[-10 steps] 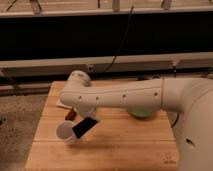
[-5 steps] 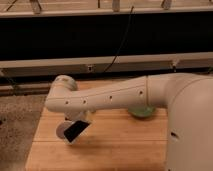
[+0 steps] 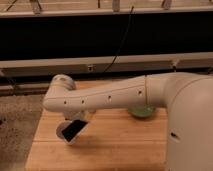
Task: Place the eraser in the ceramic cup
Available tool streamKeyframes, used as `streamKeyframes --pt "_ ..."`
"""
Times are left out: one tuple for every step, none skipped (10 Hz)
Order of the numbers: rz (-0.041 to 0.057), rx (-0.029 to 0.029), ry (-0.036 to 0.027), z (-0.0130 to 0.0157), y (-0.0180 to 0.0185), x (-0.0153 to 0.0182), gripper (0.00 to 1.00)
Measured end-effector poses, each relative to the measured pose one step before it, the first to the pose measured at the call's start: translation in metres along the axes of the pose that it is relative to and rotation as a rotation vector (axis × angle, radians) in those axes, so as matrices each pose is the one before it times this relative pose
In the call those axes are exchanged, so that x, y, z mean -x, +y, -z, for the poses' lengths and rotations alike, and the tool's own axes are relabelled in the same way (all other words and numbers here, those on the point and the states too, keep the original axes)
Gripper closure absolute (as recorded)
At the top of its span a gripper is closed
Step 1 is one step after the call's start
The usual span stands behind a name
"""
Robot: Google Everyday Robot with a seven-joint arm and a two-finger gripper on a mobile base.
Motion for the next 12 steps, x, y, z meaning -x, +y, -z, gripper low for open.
streamKeyframes --pt "0.00253 -0.00358 0.00376 0.00175 0.0008 -0.00056 0.81" --pt "0.00338 -0.00743 0.00448 0.00208 -0.0002 -0.00068 0.69" --pt "0.00165 -0.00379 0.00151 0.00068 -0.00017 -0.00102 0.62" --pt "0.00406 -0.0011 0.00245 0.00039 0.00059 -0.00015 0.6" --pt "0.00512 -0.00431 0.00559 0.00067 0.00034 -0.00008 0.62" --pt "0.00345 -0.00234 0.00365 0.00032 0.00025 0.00021 0.69" --pt "0.00641 -0.00594 0.00495 0.0006 -0.00114 0.00058 0.78" --pt "0.00376 -0.00177 0.00291 0.00046 0.00022 0.00004 0.85" --pt "0.00452 -0.00091 0.00238 -0.00023 -0.0001 0.00008 0.93" --pt "0.00494 -0.00368 0.00133 0.00023 -0.0014 0.00082 0.94" --pt "0.0046 -0.00571 0.0009 0.00021 0.00005 0.0007 0.93" --pt "0.00503 -0.00593 0.00133 0.00069 0.00064 0.00067 0.89"
